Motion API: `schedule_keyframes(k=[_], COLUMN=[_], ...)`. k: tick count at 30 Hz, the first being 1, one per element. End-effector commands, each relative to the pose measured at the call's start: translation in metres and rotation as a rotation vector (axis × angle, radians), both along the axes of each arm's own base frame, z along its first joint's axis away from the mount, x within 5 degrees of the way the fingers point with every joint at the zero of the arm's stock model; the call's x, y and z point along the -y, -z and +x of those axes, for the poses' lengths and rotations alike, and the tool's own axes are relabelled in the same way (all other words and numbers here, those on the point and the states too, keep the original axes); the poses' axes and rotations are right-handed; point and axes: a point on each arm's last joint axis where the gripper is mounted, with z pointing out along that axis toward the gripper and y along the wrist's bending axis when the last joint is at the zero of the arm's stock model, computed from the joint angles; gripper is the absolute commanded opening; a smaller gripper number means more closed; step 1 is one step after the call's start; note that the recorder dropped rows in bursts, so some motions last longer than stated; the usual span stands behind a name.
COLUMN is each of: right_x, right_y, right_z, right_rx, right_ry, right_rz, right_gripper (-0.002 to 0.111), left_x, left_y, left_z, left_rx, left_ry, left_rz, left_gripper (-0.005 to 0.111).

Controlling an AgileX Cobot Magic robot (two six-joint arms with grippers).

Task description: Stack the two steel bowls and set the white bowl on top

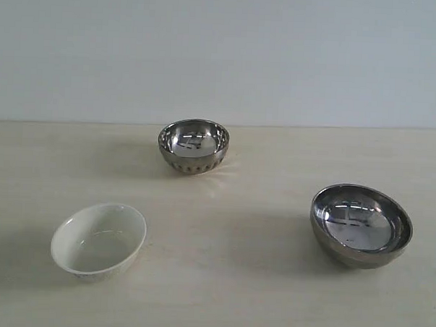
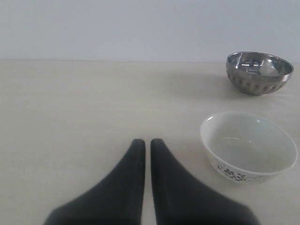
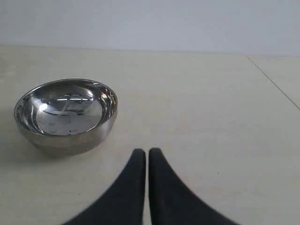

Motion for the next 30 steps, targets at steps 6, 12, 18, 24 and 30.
schedule_keyframes(k=[6,12,18,24,30], right_x=[0.001,-0.001,-0.004,-0.012,-0.015], right_y=[-0.005,-0.014,-0.031,-0.070,-0.087], right_z=[0.001,0.002,0.002,-0.012,-0.025], right_rx=[0.057,0.150,0.344,0.804,1.041], right_ry=[0.000,-0.015,-0.049,-0.124,-0.163], right_rz=[-0.055,-0.059,-0.066,-0.057,-0.058], right_gripper=[0.000,0.000,0.000,0.000,0.000], left_x=[0.000,0.000,0.000,0.000,0.000], left_y=[0.000,0.000,0.000,0.000,0.000], left_z=[0.000,0.000,0.000,0.000,0.000], left_rx=[0.007,0.007,0.007,0.007,0.007], left_ry=[0.003,0.003,0.003,0.003,0.003], left_rz=[-0.005,-0.005,-0.005,-0.005,-0.005], left_gripper=[0.004,0.004,0.004,0.004,0.004])
